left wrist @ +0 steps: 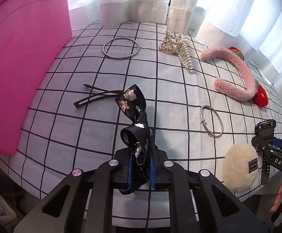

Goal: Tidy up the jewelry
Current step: 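Carry the lanyard and watch over the pink tub with both tools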

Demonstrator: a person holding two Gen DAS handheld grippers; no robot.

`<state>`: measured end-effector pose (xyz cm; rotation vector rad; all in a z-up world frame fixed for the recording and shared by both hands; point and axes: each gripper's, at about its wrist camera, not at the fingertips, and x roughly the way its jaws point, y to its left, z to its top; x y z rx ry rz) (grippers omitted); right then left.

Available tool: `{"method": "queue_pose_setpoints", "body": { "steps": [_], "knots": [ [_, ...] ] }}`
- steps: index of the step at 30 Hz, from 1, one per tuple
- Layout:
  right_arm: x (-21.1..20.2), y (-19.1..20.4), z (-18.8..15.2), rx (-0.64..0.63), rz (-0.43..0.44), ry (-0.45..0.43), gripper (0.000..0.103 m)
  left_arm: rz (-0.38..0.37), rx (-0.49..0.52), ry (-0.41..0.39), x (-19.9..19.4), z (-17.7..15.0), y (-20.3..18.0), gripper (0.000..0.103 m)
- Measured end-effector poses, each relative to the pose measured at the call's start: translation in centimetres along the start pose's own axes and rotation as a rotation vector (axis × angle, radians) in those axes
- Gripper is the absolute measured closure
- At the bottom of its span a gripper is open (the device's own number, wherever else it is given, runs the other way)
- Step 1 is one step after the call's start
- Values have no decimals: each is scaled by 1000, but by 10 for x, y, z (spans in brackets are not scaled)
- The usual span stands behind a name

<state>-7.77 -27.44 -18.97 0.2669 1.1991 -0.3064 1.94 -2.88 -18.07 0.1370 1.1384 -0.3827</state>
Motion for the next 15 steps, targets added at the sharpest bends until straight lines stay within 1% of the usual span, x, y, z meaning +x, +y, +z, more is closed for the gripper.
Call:
{"method": "queue_pose_setpoints", "body": {
  "steps": [2, 8, 15],
  "knots": [
    [-2, -4, -3, 13, 17, -6, 38, 3, 7, -4, -3, 0, -1, 90],
    [-10, -2, -5, 17, 23, -27, 38, 5, 3, -20, -14, 0, 0, 91],
    [-26, 4, 2, 3, 23, -52, 39, 0, -15, -55, -32, 7, 3, 91]
  ]
}}
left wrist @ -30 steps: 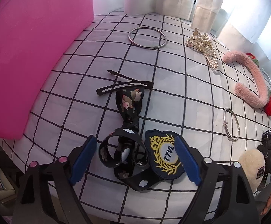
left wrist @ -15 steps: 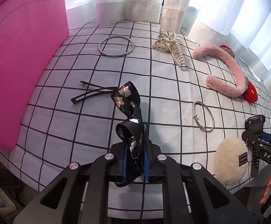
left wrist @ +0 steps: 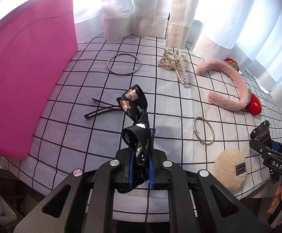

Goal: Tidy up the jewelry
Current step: 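Carry the lanyard and watch over the pink tub with both tools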

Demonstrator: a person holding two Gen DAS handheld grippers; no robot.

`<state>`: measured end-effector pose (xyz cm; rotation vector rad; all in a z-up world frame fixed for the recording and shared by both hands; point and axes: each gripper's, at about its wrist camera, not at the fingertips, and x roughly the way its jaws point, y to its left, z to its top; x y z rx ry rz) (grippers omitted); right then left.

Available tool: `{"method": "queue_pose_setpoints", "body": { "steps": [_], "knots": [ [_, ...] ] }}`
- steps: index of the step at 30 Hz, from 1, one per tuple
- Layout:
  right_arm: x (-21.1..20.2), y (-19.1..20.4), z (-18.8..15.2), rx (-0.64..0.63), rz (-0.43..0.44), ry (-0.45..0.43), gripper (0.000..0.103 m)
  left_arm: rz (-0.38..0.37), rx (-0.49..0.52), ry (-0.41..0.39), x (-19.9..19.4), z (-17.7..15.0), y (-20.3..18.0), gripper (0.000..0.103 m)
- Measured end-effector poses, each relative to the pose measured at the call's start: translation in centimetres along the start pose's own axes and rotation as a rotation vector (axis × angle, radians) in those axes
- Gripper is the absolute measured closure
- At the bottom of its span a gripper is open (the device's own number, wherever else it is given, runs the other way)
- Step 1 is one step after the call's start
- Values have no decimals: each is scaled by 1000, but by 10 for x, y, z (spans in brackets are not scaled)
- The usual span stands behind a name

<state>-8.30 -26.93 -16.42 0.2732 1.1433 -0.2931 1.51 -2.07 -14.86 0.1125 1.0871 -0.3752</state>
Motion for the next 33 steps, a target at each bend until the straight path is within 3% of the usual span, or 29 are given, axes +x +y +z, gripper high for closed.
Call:
{"method": "queue_pose_setpoints", "body": {
  "steps": [8, 17, 33],
  "knots": [
    [-24, 15, 18, -31, 21, -56, 39, -6, -11, -57, -28, 12, 4, 91],
    [-63, 58, 58, -121, 69, -142, 39, 27, -44, -132, -69, 32, 25, 91],
    [-120, 217, 134, -399, 279, -300, 39, 171, -200, -275, -152, 74, 117, 91]
  ]
}}
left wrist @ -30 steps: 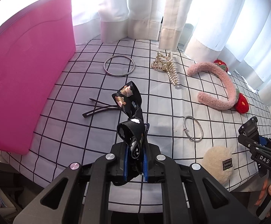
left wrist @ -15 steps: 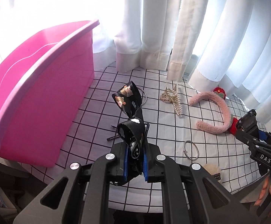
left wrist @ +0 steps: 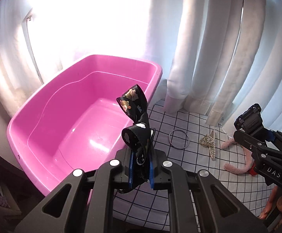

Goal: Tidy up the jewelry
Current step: 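Carry the lanyard and watch over the pink tub with both tools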

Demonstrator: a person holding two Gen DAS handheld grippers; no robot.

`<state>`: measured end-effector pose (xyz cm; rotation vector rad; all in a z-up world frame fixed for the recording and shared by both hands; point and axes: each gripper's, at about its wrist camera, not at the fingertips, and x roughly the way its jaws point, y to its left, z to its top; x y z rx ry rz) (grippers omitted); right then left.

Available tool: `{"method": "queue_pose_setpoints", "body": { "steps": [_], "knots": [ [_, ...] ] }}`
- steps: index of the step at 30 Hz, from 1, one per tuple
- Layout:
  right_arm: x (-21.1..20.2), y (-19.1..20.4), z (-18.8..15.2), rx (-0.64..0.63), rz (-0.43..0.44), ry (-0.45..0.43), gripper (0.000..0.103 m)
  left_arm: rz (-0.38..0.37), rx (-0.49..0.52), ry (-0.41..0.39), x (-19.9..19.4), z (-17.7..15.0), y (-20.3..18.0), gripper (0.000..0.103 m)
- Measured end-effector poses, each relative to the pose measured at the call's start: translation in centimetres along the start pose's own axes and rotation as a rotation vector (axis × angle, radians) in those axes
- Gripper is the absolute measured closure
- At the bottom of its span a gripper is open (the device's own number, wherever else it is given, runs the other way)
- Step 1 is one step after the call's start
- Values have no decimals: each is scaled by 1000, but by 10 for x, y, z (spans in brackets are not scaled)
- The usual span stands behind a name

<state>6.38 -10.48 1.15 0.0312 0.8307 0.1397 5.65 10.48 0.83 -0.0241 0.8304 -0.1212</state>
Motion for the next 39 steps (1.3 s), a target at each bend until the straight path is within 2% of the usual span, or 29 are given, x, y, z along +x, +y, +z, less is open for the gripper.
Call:
{"method": "queue_pose_setpoints", "body": {
  "steps": [6, 12, 16, 21, 25, 26, 29, 37, 39],
  "knots": [
    [21, 60, 45, -99, 110, -36, 39, 80, -68, -18, 5, 26, 46, 91],
    [50, 120, 81, -181, 187, -30, 39, 158, -129, 35, 31, 37, 94, 91],
    [79, 149, 97, -220, 215, 14, 39, 183, -174, 74, 49, 41, 119, 91],
    [121, 173, 106, -240, 215, 102, 39, 207, -232, 124, 66, 42, 137, 91],
    [148, 185, 105, -260, 184, 159, 39, 209, -277, 175, 76, 43, 149, 91],
    [156, 186, 106, -259, 177, 172, 39, 234, -274, 182, 76, 44, 151, 91],
    [169, 184, 104, -247, 166, 207, 39, 262, -272, 207, 79, 46, 155, 90],
    [189, 188, 108, -243, 125, 250, 38, 280, -310, 274, 89, 42, 166, 88],
    [195, 189, 109, -247, 110, 256, 38, 293, -307, 282, 89, 43, 165, 81]
  ]
}}
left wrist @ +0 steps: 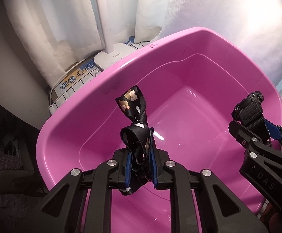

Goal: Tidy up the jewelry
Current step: 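Carry the lanyard and watch over the pink tub with both tools, then open both tools to drop the lanyard and watch into the tub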

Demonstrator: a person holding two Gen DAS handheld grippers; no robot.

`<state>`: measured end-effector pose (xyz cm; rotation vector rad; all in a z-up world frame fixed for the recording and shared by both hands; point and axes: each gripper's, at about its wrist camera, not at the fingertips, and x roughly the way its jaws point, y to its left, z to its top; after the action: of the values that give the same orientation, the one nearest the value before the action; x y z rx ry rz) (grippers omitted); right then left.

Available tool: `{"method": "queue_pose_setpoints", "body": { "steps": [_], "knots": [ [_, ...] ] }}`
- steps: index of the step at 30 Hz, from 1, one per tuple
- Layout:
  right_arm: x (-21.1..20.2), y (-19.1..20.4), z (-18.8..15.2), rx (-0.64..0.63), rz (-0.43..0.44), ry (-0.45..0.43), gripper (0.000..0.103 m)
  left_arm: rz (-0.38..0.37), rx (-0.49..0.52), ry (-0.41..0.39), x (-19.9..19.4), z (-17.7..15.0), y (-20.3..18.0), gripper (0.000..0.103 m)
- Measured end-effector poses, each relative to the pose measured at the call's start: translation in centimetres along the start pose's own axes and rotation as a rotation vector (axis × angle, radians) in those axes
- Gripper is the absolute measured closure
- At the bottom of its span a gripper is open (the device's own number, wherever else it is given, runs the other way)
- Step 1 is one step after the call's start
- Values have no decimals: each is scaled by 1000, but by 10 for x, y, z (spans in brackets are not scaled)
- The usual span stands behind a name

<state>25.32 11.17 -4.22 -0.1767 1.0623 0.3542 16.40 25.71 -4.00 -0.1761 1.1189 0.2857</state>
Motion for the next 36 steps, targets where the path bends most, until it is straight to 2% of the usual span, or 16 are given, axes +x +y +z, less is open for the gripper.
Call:
{"method": "queue_pose_setpoints", "body": {
  "steps": [1, 2, 3, 4, 5, 6, 11, 17, 28, 35, 36],
  "knots": [
    [1, 1, 1, 0, -2, 2, 38, 9, 3, -1, 0, 0, 0, 79],
    [0, 3, 0, -2, -5, 3, 38, 14, 2, -4, 0, 0, 1, 72],
    [1, 4, 1, -4, -11, 9, 38, 21, 0, -10, -1, 0, 2, 57],
    [2, 5, 2, -8, -16, 15, 37, 24, -1, -19, -3, 0, 2, 50],
    [2, 8, 1, -14, -19, 18, 37, 27, -2, -28, -5, 0, 3, 38],
    [3, 10, 2, -20, -26, 23, 37, 32, -2, -36, -6, 0, 4, 34],
    [9, 18, -1, -54, -61, 38, 37, 41, 8, -45, -9, 1, 6, 32],
    [1, 23, 6, -50, -57, -1, 37, 44, 5, -52, -10, 0, 9, 31],
    [-5, 22, 1, -52, -62, -8, 37, 45, 3, -63, -15, -6, 10, 28],
    [-16, 15, -8, -36, -55, -22, 37, 66, 3, -89, -24, -11, 9, 9],
    [-17, 15, -7, -35, -56, -26, 37, 66, 3, -95, -26, -12, 9, 8]
  ]
}}
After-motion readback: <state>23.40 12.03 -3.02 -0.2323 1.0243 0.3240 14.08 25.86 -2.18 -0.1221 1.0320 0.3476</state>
